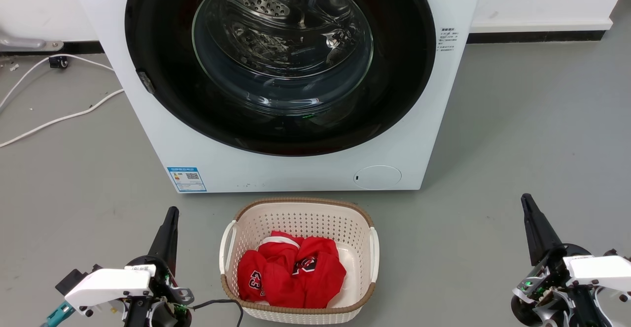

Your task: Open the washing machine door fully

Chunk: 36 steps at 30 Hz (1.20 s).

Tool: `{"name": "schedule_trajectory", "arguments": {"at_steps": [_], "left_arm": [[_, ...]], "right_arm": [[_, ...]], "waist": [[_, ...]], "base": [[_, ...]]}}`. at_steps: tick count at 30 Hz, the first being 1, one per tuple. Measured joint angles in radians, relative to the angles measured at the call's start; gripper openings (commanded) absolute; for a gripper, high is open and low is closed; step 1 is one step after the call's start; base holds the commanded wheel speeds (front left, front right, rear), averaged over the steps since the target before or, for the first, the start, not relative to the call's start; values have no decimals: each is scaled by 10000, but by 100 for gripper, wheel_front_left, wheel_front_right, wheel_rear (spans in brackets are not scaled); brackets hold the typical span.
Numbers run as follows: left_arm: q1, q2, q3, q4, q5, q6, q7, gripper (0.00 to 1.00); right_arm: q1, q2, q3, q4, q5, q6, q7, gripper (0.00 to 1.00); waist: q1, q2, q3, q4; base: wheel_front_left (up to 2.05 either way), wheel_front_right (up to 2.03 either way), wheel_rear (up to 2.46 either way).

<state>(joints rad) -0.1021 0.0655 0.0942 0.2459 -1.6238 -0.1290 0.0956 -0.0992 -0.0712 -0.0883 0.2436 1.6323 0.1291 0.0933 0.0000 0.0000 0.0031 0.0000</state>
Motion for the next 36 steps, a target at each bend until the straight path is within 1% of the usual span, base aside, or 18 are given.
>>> {"name": "schedule_trajectory", "arguments": {"at_steps": [2, 3, 8, 14, 20, 23, 29, 30, 36], "left_arm": [[0, -4, 4, 0, 0, 0, 4, 0], [0, -6, 8, 0, 2, -2, 13, 100], [259, -86, -29, 263, -10, 12, -29, 100], [264, -90, -228, 81, 23, 12, -303, 100], [264, -82, -330, -230, 550, 13, -596, 100], [263, -81, -336, -470, 1058, 13, -736, 100], [260, -81, -341, -938, 2406, 13, -970, 100], [260, -82, -376, -1127, 3064, 13, -1085, 100], [260, -84, -453, -1358, 4416, 13, -1302, 100]], "right_arm": [[0, 6, -6, 0, -8, 0, 0, 0], [0, 10, -8, 0, -19, 0, 2, 100], [292, 67, 21, 236, -27, -2, -61, 100], [337, 77, 107, 13, -73, -2, -332, 100], [394, 82, 176, -282, -717, -2, -596, 100], [398, 86, 219, -487, -1383, -2, -744, 100], [405, 94, 370, -920, -3160, -2, -972, 100], [428, 98, 412, -1095, -4006, -2, -1095, 100], [482, 105, 468, -1350, -5549, -2, -1296, 100]], "waist": [[0, 0, 0, 0], [1, 0, 0, 0], [0, 0, 0, -2], [0, 0, 3, -23], [1, 0, 0, -34], [0, 0, 2, -33], [0, 0, 14, -23], [0, 0, 15, -13], [0, 0, 9, 2]], "base": [[0, 0, 0], [0, 0, 0], [0, 0, 0], [0, 0, 0], [0, 0, 0], [0, 0, 0], [0, 0, 0], [0, 0, 0], [0, 0, 0]]}}
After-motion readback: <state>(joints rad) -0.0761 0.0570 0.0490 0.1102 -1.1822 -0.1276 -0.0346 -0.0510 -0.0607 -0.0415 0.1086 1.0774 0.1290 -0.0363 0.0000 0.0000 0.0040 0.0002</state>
